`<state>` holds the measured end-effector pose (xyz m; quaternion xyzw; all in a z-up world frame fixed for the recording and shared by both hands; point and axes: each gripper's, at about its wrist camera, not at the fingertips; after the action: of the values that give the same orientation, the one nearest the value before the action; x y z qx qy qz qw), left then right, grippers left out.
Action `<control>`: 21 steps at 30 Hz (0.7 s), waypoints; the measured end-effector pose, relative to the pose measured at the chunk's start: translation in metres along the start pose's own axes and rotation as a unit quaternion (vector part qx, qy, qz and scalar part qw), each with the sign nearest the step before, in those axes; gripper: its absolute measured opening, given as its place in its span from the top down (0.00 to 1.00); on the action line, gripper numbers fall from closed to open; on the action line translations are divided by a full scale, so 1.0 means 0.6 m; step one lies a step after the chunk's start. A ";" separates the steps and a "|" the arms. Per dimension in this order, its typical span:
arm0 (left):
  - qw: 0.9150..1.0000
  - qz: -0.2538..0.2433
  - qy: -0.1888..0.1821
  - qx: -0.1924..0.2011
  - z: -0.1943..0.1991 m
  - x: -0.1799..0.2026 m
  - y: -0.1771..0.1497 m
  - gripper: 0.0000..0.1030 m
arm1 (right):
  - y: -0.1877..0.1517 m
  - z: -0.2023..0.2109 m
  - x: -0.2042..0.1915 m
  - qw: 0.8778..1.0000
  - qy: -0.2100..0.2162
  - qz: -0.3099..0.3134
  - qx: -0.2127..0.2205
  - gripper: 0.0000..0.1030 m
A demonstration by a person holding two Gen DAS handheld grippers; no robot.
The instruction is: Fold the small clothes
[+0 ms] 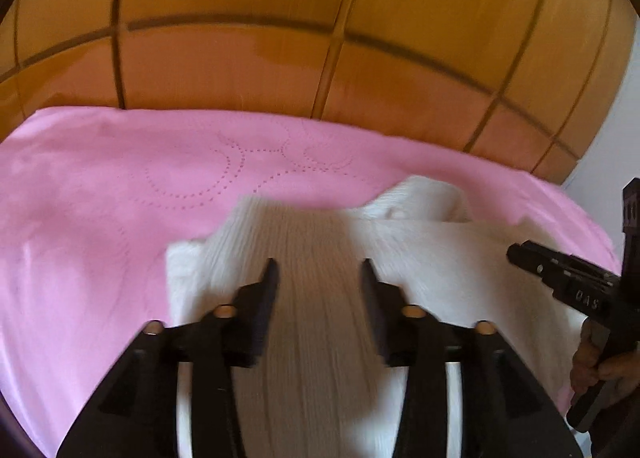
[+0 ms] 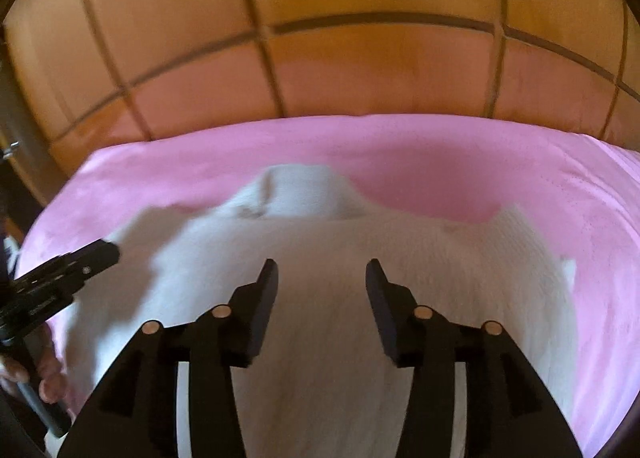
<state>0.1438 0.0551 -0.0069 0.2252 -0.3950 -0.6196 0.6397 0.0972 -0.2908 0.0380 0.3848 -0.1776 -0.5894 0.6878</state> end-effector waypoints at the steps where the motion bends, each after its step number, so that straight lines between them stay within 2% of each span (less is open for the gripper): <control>1: 1.000 0.002 -0.005 0.002 0.013 0.000 -0.010 0.57 | -0.016 0.022 -0.017 1.000 0.020 0.010 0.000 0.49; 3: 1.000 -0.003 -0.002 0.003 0.039 -0.001 -0.038 0.57 | -0.042 0.045 -0.038 0.999 0.035 0.025 0.002 0.44; 5: 1.000 -0.012 0.016 -0.008 0.040 -0.007 -0.061 0.57 | -0.077 0.065 -0.054 0.998 0.054 0.032 -0.006 0.41; 7: 0.999 -0.007 0.029 -0.033 0.024 -0.026 -0.085 0.57 | -0.114 0.071 -0.058 0.998 0.044 0.041 -0.021 0.40; 10: 0.999 -0.009 0.034 -0.034 0.016 -0.033 -0.093 0.57 | -0.155 0.057 -0.032 0.998 0.011 0.042 -0.037 0.40; 12: 0.998 -0.009 0.047 -0.034 0.023 -0.018 -0.085 0.57 | -0.157 0.073 -0.017 0.999 0.016 0.017 -0.034 0.40; 14: 0.999 -0.009 0.037 -0.020 0.043 0.001 -0.080 0.54 | -0.142 0.099 -0.003 1.000 0.018 -0.007 -0.020 0.38; 18: 1.000 -0.018 0.013 -0.011 0.074 0.039 -0.092 0.53 | -0.129 0.140 0.048 0.999 -0.026 -0.044 0.008 0.37; 21: 0.999 -0.034 0.007 -0.014 0.080 0.069 -0.109 0.53 | -0.128 0.141 0.102 0.995 -0.061 -0.075 0.006 0.36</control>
<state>0.0629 0.0163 -0.0203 0.2338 -0.3735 -0.6450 0.6243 0.0009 -0.3764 0.0227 0.3646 -0.1932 -0.6603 0.6275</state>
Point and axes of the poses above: each gripper's, at about its wrist camera, not at the fingertips, and z roughly against the way its jaws point, x to its right, y to its top, and after that the axes turned 9 degrees about x, right-handed
